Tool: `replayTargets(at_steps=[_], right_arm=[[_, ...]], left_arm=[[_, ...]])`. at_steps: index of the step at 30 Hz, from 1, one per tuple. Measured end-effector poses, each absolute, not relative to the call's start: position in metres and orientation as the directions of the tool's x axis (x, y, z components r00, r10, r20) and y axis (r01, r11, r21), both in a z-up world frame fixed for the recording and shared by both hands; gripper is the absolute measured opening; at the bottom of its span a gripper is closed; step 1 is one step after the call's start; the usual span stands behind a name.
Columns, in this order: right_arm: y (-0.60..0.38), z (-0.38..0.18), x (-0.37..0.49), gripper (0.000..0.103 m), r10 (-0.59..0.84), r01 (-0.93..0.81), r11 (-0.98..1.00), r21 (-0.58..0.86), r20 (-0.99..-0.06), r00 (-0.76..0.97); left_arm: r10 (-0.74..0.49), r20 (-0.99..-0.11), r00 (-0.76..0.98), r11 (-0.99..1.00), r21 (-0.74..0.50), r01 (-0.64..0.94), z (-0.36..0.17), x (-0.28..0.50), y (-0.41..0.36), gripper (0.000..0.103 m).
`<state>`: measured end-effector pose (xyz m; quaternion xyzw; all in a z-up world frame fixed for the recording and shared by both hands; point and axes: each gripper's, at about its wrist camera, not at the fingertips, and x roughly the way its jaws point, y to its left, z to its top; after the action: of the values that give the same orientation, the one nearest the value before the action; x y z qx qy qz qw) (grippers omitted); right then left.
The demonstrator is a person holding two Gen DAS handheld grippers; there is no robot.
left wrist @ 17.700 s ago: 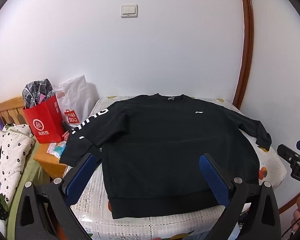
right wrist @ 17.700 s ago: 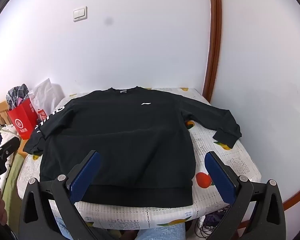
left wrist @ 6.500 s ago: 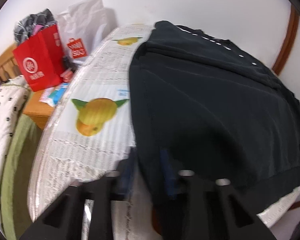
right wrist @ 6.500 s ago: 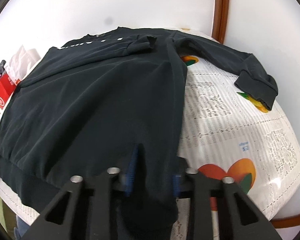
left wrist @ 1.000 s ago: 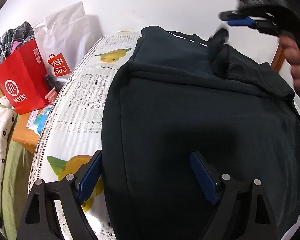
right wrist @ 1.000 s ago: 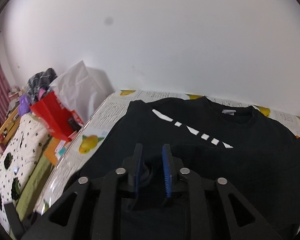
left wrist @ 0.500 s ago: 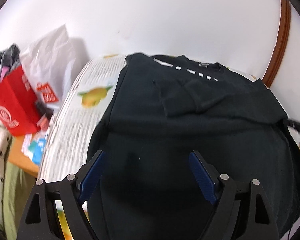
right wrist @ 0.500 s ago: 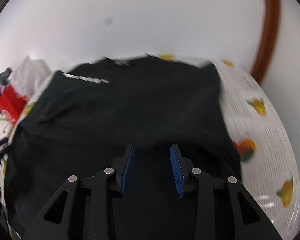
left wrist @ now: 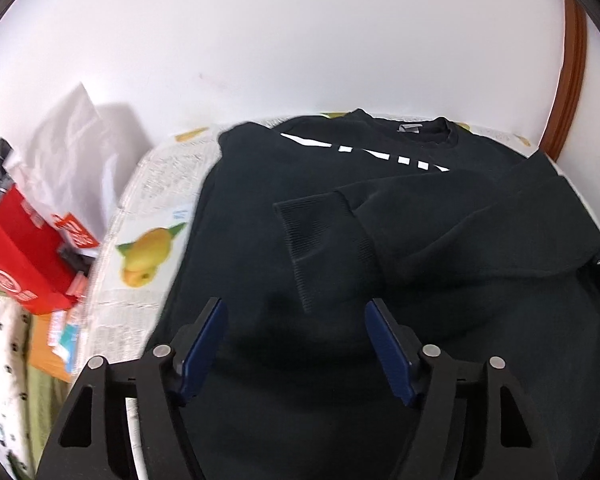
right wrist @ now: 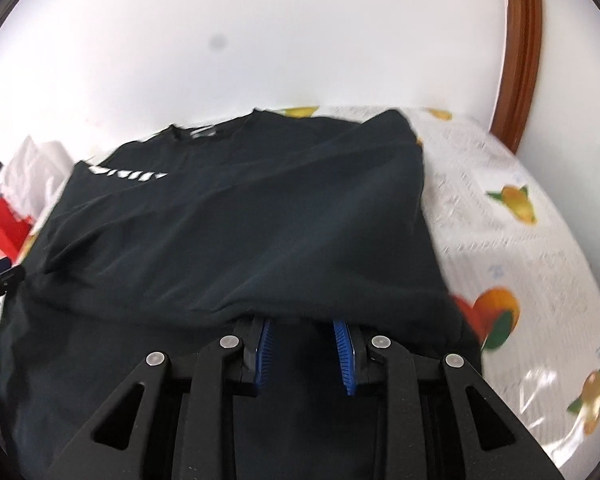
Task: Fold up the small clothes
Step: 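Grasp the folded sleeve cuff with the left gripper and adjust it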
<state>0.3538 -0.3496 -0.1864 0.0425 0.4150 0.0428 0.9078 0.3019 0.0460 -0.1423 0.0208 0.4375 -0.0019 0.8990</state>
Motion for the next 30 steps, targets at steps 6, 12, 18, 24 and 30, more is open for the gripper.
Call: replayTargets(at_steps=[6, 12, 18, 24, 30], right_arm=[[-0.359, -0.204, 0.361, 0.026, 0.116, -0.004, 0.989, 0.15, -0.748, 0.654], [-0.356, -0.208, 0.361, 0.025, 0.077, 0.012, 0.993, 0.113, -0.742, 0.666], [-0.355, -0.209, 0.361, 0.025, 0.07, 0.013, 0.994, 0.106, -0.743, 0.665], [-0.357, -0.208, 0.361, 0.024, 0.073, 0.016, 0.994, 0.112, -0.743, 0.666], [-0.357, -0.205, 0.358, 0.024, 0.068, 0.013, 0.995, 0.102, -0.752, 0.656]], left_arm=[[0.01, -0.805, 0.593, 1.0, 0.005, -0.011, -0.161, 0.331, 0.05, 0.058], [-0.047, -0.805, 0.591, 0.998, -0.057, 0.002, -0.172, 0.349, 0.046, 0.036], [0.01, -0.773, 0.634, 1.0, 0.02, 0.008, -0.161, 0.349, 0.031, 0.01], [0.053, -0.701, 0.711, 0.998, 0.01, -0.065, -0.117, 0.334, 0.067, 0.009], [0.011, -0.785, 0.62, 0.995, -0.055, -0.088, -0.15, 0.334, 0.097, 0.01]])
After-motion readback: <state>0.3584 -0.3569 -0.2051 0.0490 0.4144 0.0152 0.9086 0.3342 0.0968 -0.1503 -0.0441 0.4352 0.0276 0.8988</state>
